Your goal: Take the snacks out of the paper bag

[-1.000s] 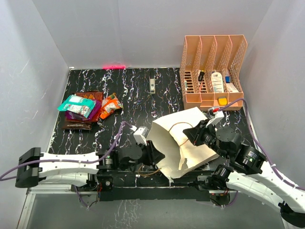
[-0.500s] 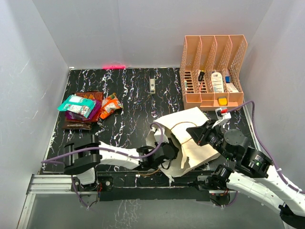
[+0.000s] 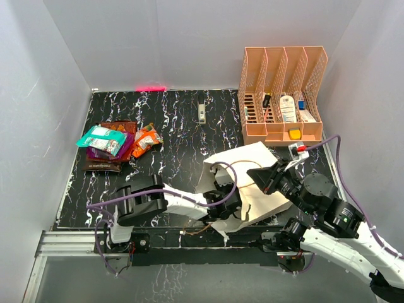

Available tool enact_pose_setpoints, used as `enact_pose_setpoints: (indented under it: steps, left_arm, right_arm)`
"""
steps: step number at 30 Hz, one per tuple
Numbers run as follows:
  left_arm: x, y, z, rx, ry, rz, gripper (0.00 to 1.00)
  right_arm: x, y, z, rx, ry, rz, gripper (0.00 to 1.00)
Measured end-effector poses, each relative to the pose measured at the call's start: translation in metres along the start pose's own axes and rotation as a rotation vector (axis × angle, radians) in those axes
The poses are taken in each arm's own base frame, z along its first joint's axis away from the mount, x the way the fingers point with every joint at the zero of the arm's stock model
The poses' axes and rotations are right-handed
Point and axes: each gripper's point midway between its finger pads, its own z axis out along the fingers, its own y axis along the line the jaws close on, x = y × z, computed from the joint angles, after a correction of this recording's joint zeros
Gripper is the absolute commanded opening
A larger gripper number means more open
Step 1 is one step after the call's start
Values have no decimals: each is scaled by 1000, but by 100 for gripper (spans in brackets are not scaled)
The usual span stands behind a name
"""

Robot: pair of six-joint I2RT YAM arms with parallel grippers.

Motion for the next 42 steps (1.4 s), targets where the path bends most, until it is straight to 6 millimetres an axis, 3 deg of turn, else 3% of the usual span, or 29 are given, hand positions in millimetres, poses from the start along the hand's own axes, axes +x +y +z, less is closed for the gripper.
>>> enact_pose_setpoints:
  steps: [6,12,17,21,24,29,35,39,42]
  left_arm:
    - [-15,0,25,-22,-39,-16,1]
    - [-30,1,20,-5,-31,22,0]
    - [-59,0,-27,97,9,47,0]
    - [-85,-13,-66,211,30,25,0]
    - [-90,-15,-87,278,67,23,0]
    - [-85,3,-114,322,145,64,0]
    - [-105,9,-151,379,174,137,0]
    - [-136,13,-182,402,152,188,0]
    - [-174,8,-211,431,94,207,0]
  right_arm:
    - [-7,4,-8,-28,-30,11,7]
    - [-6,2,-11,-18,-19,1,7]
    - [-7,2,-13,-19,-15,-29,7]
    - [-7,0,-15,-9,-2,-53,7]
    - [-7,-4,-17,9,2,-67,7]
    - [-14,-10,-27,22,-41,-67,7]
    - [-20,-14,-31,39,-75,-64,8]
    - [-20,-15,-31,45,-75,-66,8]
    - [-20,-15,-31,47,-76,-66,8]
